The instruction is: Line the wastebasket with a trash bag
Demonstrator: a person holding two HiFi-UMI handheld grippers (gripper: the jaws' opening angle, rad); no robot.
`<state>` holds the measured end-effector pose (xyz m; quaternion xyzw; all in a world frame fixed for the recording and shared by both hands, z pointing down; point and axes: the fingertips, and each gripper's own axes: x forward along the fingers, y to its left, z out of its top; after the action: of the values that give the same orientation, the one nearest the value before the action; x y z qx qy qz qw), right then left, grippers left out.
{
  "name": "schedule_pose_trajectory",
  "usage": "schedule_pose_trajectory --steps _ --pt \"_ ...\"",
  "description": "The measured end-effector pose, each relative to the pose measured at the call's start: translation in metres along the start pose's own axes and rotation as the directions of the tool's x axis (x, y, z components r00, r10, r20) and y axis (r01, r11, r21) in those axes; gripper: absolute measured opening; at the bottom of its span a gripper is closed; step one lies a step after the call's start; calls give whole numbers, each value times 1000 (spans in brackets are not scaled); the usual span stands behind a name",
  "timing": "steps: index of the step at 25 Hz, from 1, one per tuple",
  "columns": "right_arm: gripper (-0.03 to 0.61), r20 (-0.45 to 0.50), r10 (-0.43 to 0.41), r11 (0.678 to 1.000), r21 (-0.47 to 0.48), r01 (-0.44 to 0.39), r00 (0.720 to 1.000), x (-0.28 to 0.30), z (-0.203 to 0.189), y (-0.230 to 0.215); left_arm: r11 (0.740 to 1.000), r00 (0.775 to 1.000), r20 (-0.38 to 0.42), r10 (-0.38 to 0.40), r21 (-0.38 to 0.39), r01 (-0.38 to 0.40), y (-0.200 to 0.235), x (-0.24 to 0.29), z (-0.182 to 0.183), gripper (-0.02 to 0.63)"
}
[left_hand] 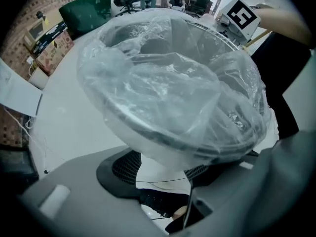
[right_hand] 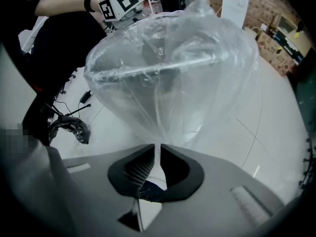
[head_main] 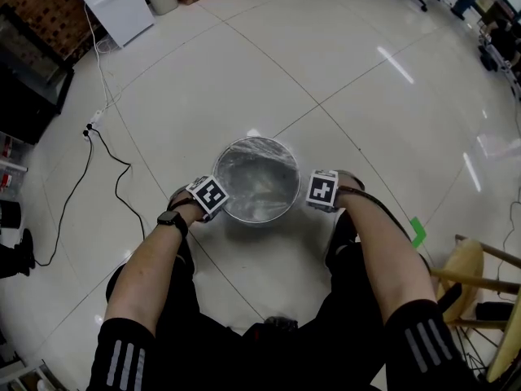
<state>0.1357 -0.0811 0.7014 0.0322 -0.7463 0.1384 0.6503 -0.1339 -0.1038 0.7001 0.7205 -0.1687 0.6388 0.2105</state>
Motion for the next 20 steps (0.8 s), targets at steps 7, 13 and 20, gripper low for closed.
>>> schedule_pose_trajectory --steps 7,13,20 --pt "103 102 114 992 44 -119 988 -41 4 8 980 980 -36 -193 -43 192 -27 -23 -17 235" --pt "106 176 211 976 13 -217 961 -80 13 15 982 982 -4 -191 4 191 -13 -65 -17 235" --pt "106 316 155 981 61 -183 936 -137 26 -20 999 979 199 -48 29 43 22 -109 35 225"
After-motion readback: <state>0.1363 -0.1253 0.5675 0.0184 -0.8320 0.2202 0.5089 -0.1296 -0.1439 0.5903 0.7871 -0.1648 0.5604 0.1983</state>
